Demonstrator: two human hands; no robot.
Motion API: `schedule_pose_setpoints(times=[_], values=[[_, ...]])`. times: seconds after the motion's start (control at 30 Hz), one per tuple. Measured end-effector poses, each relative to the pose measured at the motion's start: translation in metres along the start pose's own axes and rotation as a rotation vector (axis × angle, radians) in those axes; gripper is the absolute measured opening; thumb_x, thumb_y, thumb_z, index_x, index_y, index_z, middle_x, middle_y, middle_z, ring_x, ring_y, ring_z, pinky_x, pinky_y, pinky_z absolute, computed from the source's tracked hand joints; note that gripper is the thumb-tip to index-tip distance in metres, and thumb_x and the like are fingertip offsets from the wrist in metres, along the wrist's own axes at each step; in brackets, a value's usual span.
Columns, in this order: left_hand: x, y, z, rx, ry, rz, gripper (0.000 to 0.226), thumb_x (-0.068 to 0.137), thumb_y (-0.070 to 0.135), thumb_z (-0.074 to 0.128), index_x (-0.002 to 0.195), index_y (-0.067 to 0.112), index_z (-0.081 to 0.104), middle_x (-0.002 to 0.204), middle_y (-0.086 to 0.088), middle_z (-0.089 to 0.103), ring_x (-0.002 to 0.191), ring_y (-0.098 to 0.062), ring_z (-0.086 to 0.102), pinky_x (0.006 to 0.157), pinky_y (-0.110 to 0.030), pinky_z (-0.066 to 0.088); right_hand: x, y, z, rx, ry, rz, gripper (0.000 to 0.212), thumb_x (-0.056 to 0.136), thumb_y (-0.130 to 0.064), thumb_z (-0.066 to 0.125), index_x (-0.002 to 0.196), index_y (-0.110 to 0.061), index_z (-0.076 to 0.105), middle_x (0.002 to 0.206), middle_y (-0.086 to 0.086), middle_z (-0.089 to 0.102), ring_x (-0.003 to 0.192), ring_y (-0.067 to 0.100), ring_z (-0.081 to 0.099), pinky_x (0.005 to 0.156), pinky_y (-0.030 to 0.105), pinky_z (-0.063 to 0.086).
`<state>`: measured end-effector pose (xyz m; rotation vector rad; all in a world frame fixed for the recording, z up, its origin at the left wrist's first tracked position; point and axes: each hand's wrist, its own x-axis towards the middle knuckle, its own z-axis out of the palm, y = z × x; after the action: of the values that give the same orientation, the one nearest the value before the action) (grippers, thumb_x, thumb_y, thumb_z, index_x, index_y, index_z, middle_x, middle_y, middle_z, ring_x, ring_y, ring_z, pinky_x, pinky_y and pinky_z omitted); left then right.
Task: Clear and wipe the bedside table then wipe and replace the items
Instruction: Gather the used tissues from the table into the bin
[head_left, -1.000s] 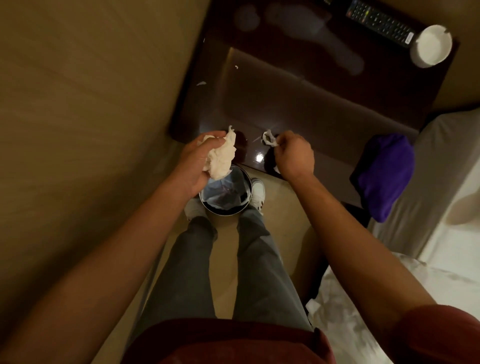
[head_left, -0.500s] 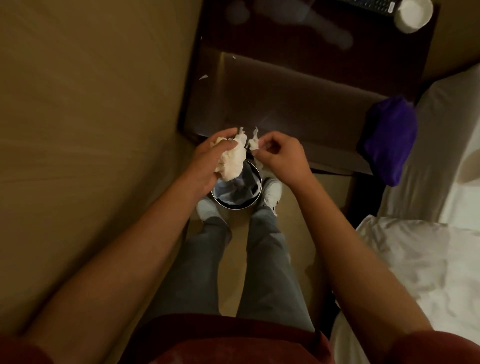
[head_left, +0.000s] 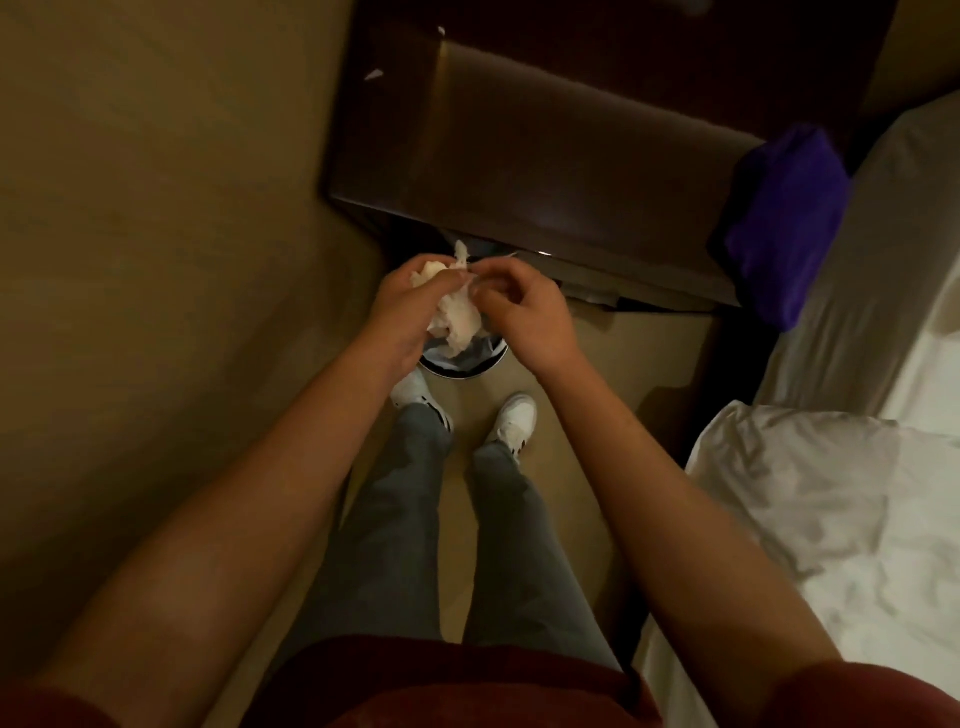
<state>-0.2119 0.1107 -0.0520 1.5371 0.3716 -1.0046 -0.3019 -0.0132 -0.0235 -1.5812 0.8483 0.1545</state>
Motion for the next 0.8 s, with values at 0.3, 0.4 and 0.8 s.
schedule_pose_setpoints(times=[0.3,0.4,0.8], values=[[0.011,-0.071,0.008,-0.137,0.082,-0.2,0.011,0.092,0.016,0.073,0.101,0.019,0.069,0.092,-0.005,0.075,0.082,-0.019,0.074,0.063,-0.031,0.06,0.006,0.069,0.003,0.2,-0.022,0.324,0.041,0.103,-0.023,0.058,0.144,-0.021,0.054,0.129,0.009,0.065,0.107,0.025,0.068,0.077,0.046,0.064],[0.018,-0.086,0.001,-0.132,0.079,-0.244,0.012,0.091,0.021,0.075,0.101,0.019,0.07,0.087,-0.002,0.077,0.078,-0.018,0.076,0.059,-0.029,0.059,0.014,0.081,0.019,0.249,-0.1,0.391,0.038,0.103,-0.025,0.058,0.142,-0.022,0.057,0.124,0.009,0.066,0.1,0.021,0.068,0.065,0.031,0.06],[0.126,-0.153,-0.024,-0.065,0.1,-0.478,0.029,0.092,0.04,0.069,0.11,0.017,0.072,0.09,-0.003,0.079,0.084,-0.02,0.074,0.071,-0.033,0.059,0.102,0.18,0.087,0.156,0.032,0.548,0.013,0.091,-0.022,0.072,0.103,-0.026,0.073,0.119,0.009,0.074,0.11,0.029,0.07,0.1,0.048,0.057]])
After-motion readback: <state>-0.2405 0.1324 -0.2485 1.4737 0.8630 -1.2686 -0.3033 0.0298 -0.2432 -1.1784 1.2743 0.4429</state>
